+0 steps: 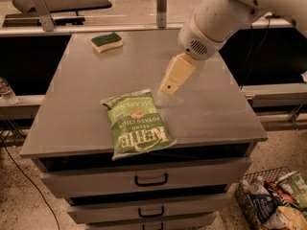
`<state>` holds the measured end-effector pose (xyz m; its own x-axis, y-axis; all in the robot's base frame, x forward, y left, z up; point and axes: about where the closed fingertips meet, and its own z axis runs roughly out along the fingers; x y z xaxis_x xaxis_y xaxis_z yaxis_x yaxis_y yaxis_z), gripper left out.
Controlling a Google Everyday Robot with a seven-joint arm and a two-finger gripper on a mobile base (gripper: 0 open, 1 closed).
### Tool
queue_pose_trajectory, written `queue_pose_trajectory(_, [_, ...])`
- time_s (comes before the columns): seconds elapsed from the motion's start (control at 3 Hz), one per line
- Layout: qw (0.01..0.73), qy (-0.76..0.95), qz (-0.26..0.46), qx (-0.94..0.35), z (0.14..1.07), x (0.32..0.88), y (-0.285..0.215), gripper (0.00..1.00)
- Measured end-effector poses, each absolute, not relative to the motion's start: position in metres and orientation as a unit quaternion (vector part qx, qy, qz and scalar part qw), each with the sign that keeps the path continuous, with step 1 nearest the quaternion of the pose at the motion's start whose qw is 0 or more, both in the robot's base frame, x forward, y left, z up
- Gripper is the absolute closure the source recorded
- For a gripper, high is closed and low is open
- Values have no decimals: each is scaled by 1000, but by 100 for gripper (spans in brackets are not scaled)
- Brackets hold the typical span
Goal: Move sponge near orange can
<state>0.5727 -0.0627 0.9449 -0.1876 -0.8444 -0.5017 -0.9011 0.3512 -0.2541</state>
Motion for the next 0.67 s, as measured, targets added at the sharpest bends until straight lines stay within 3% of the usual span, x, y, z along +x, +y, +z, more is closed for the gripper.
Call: queue_pose_trajectory(0.67, [311,774,60,-548,937,587,-44,0])
